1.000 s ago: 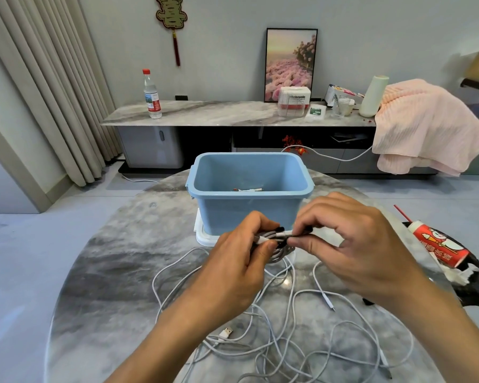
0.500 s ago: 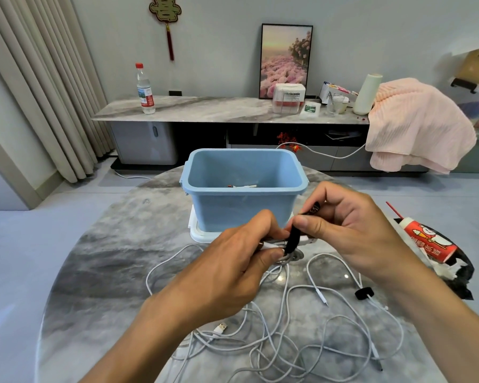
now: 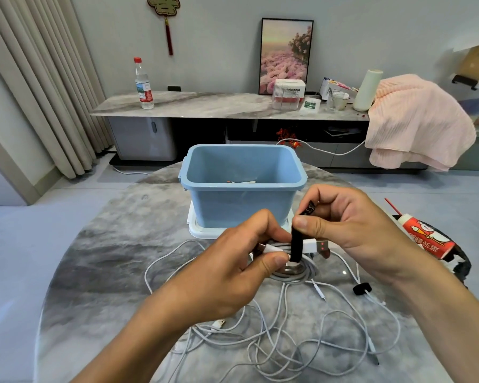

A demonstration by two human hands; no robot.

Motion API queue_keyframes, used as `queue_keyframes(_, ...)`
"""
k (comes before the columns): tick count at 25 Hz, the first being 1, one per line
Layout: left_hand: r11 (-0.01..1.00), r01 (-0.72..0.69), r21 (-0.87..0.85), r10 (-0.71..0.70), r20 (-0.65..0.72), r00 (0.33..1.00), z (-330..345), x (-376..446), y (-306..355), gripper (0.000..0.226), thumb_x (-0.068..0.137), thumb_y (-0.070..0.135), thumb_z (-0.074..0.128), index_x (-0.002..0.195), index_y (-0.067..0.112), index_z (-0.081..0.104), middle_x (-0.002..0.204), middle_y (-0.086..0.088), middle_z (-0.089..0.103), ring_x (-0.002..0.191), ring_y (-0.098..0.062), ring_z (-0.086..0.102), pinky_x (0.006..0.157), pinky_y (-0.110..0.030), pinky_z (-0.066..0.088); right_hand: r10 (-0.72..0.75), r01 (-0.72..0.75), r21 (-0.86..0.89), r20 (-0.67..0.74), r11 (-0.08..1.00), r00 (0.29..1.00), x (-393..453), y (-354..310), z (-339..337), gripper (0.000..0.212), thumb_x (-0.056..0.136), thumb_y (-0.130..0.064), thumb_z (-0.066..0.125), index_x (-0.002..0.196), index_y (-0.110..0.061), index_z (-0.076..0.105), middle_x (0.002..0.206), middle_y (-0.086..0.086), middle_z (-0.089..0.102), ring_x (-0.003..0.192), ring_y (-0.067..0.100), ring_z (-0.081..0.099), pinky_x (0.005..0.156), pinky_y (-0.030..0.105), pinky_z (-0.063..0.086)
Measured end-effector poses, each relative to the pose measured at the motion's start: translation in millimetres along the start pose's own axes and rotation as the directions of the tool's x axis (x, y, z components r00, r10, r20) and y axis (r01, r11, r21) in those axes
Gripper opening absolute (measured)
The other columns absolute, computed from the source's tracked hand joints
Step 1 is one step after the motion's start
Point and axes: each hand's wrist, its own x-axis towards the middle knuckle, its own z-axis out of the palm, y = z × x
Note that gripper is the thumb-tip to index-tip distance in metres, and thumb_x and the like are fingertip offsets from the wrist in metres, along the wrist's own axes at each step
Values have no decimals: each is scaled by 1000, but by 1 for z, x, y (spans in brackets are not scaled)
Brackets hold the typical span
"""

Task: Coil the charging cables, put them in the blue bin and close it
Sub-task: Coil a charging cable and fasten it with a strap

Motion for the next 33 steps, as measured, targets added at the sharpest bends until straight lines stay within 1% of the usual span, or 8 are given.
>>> queue_keyframes(8, 976, -81, 204, 90, -37, 995, 1, -1, 0, 11, 93, 20, 58, 101, 22, 52, 96, 24, 63, 87, -10, 61, 72, -21, 46, 173, -180, 95, 70, 979, 982, 3, 10, -5, 19, 69, -19, 82, 72, -13, 64, 60, 9, 58, 49, 16, 43, 41, 21, 32)
queue_keyframes(14, 930, -163, 330, 170, 6, 985, 3, -3, 5, 14, 96, 23, 57, 103, 31, 49, 102, 19, 62, 89, 4, 60, 75, -9, 42, 258, -328, 286, 255, 900, 932, 4, 23, -2, 37, 63, -20, 90, 87, -20, 61, 71, 10, 57, 55, 17, 46, 48, 26, 28)
queue_keyframes(21, 822, -258, 507, 263, 63, 963, -1, 1, 1, 31, 98, 27, 49, 128, 21, 52, 113, 17, 57, 98, 0, 56, 85, -6, 38, 272, -324, 318, 198, 891, 942, 4, 20, 1, 25, 77, -3, 75, 92, -16, 60, 81, 17, 51, 55, 16, 52, 39, 20, 38)
queue_keyframes(23, 830, -251, 499, 268, 37, 963, -1, 3, 1, 28, 98, 23, 51, 126, 23, 55, 110, 18, 58, 95, 3, 56, 85, -6, 38, 301, -335, 290, 157, 897, 941, 4, 18, 3, 21, 78, -8, 72, 89, -17, 59, 85, 19, 52, 56, 16, 49, 39, 19, 35)
queue_keyframes(26, 910, -174, 375, 215, -71, 974, 1, 4, 2, 28, 95, 16, 57, 118, 33, 56, 109, 18, 65, 96, 3, 63, 84, -21, 50, 315, -320, 305, 68, 897, 947, 3, 13, 9, 28, 76, -7, 76, 91, -16, 55, 85, 16, 54, 55, 15, 48, 37, 19, 33)
queue_keyframes(29, 973, -83, 216, 124, -183, 975, 3, 4, 0, 20, 92, 16, 58, 109, 27, 62, 99, 13, 70, 85, -9, 68, 79, -32, 54, 269, -206, 295, -191, 933, 944, 6, 12, 18, 24, 74, -12, 76, 89, -14, 56, 73, 6, 53, 53, 14, 49, 38, 23, 38)
queue_keyframes(31, 1000, -11, -18, 5, -313, 950, 2, 9, -4, 17, 92, 15, 59, 106, 21, 65, 90, 5, 72, 80, -13, 67, 75, -30, 54, 67, -11, 114, -498, 993, 864, 5, 11, 25, 16, 83, -9, 74, 83, -11, 57, 68, 7, 54, 52, 13, 45, 44, 25, 40)
queue_keyframes(33, 961, 17, -275, -135, -417, 899, -2, 13, -7, 12, 92, 8, 61, 101, 15, 67, 79, 3, 71, 73, -8, 65, 69, -19, 50, -245, 169, -182, -586, 969, 772, -3, 8, 37, 13, 87, -10, 71, 81, -11, 60, 64, 9, 55, 52, 15, 44, 48, 27, 38)
